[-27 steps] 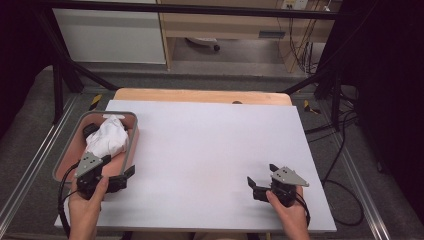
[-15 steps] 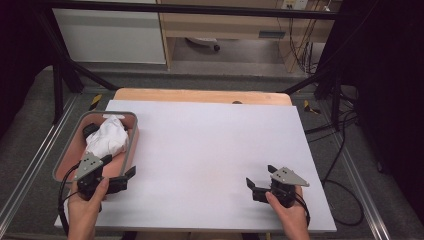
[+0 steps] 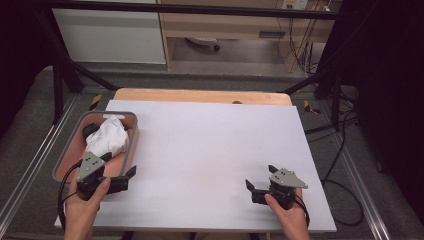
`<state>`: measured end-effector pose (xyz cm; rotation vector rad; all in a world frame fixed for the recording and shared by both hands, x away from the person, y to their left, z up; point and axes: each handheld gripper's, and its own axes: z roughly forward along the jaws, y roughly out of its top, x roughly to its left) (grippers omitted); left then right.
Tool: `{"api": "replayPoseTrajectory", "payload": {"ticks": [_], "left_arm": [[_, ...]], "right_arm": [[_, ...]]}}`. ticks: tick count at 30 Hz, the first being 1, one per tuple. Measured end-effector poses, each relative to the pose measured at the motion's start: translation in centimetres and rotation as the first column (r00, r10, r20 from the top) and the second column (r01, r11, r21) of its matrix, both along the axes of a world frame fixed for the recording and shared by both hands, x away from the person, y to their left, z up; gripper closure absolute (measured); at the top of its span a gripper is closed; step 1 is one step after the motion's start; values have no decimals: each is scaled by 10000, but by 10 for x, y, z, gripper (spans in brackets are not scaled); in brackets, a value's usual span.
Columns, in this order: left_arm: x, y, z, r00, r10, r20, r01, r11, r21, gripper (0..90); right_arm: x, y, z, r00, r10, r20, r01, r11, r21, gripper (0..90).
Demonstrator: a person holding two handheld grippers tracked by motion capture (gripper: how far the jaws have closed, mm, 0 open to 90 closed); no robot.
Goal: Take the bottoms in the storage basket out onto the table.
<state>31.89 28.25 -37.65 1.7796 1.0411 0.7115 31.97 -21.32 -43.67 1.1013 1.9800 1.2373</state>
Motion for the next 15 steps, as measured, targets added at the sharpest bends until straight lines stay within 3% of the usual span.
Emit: {"api": "replayPoseTrajectory", "payload": {"ticks": [4,9,11,15], "left_arm": [[1,-4,-3,9988,-430,-218,427,9990,-121,54],[2,-4,-4,9985,-521,-157,521,9986,-65,50],[1,-3,-1,9984,-560,-96,555,9975,-435,50],[-1,-2,5,9991,-430,38,431,9974,-571,61]], "right_arm": [[1,-1,2,9999,-122,26,122,9999,46,49],[0,0,6,9998,-177,129,174,9996,243,48],[-1,1,7,9998,-110,136,105,9994,320,48],[-1,0,5,10000,-86,-37,88,9993,352,49]]}}
